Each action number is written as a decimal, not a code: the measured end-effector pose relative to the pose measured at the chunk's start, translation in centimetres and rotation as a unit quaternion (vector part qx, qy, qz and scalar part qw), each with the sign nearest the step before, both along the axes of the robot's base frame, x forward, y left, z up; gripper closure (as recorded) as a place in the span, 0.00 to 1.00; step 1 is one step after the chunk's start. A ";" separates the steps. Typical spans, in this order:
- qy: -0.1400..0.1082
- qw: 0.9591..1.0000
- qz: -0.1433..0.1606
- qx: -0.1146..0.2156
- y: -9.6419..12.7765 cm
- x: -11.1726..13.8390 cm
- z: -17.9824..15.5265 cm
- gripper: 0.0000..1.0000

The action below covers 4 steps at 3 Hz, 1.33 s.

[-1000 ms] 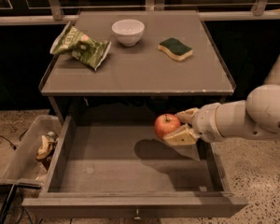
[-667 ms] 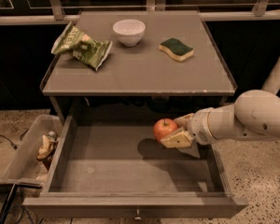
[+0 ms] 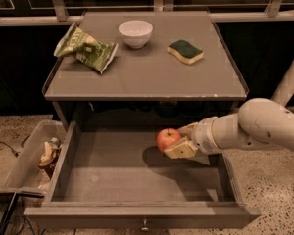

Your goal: Place apple into top drawer

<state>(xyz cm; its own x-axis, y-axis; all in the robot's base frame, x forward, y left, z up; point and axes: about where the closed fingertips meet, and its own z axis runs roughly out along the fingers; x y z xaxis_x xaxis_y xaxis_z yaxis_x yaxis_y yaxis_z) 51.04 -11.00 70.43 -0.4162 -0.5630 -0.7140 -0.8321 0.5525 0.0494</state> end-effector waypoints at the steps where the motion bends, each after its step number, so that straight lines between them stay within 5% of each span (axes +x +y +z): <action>1: 0.025 1.000 0.011 -0.001 2.0 0.3 -4.7 1.00; 2: 0.037 0.999 0.010 0.002 3.0 0.7 -8.1 1.00; 4: 0.037 0.999 0.009 0.003 3.0 0.7 -8.2 0.58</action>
Offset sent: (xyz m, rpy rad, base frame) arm 0.0129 0.0398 -0.1213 0.0099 0.1026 0.0095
